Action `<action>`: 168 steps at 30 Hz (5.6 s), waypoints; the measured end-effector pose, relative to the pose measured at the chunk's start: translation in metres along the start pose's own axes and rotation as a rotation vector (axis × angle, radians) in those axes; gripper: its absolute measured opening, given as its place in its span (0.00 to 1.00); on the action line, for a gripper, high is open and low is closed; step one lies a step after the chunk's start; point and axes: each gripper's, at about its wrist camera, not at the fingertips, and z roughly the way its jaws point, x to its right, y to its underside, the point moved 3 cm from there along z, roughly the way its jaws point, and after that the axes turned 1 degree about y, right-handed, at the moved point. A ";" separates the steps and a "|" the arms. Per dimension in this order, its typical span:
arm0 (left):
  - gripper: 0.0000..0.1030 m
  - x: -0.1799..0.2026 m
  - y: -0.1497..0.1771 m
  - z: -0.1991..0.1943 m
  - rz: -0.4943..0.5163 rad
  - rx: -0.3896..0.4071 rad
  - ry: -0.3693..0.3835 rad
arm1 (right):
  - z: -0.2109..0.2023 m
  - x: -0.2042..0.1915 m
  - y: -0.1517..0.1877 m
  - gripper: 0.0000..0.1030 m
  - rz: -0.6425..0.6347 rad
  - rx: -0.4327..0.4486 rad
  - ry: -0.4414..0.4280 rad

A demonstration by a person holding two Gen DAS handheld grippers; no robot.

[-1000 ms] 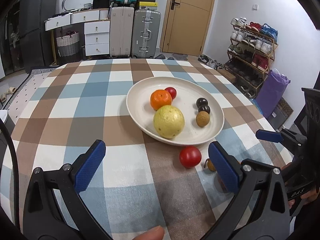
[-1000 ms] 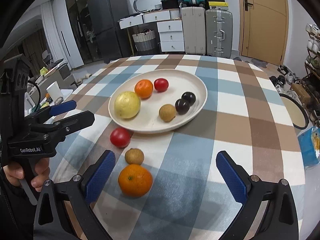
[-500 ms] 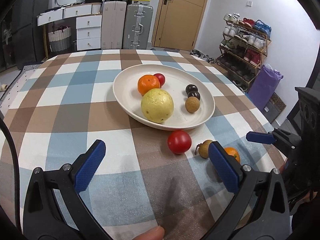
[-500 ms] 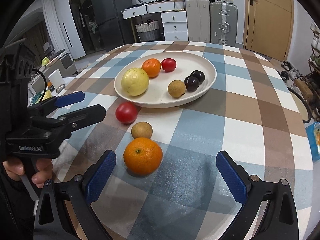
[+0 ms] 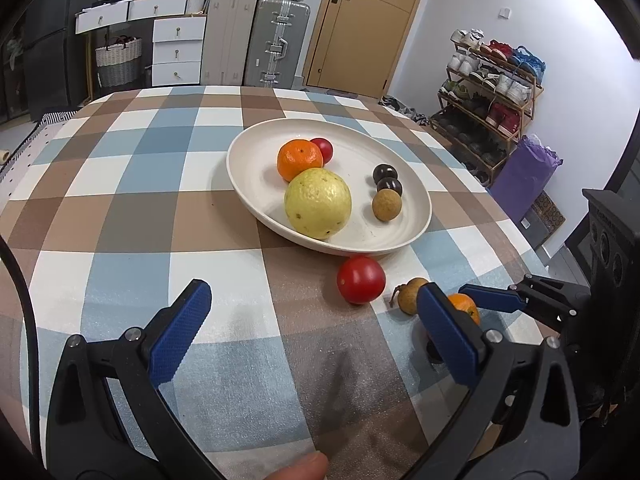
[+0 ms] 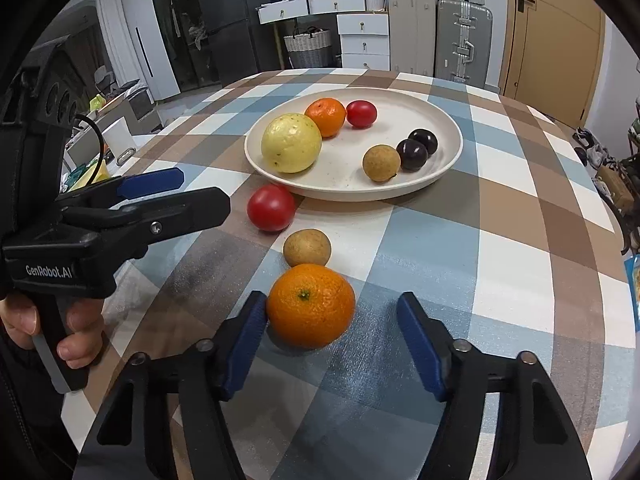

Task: Organize fruits
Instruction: 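Withdraw both grippers, then grasp a second tangerine with the right gripper, then grasp the remaining red tomato with the left gripper while the right holds the tangerine, then carry the tomato with the left and the tangerine with the right into the plate, then open the left gripper to drop the tomato while the right releases the tangerine, then grasp the brown kiwi on the tablecloth with the right gripper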

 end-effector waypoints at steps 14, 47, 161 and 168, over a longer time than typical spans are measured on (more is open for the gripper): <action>0.99 0.003 0.000 0.005 -0.001 -0.017 -0.041 | -0.008 -0.010 0.004 0.41 -0.041 0.033 -0.017; 0.28 0.041 -0.003 0.040 0.106 -0.128 0.026 | -0.020 0.016 0.001 0.41 0.024 0.069 0.004; 0.99 -0.004 -0.005 -0.017 0.086 0.015 -0.172 | 0.007 0.019 -0.028 0.91 0.053 0.045 -0.043; 0.99 -0.004 -0.001 -0.013 0.091 -0.001 -0.158 | 0.018 0.004 -0.021 0.68 -0.015 0.005 -0.017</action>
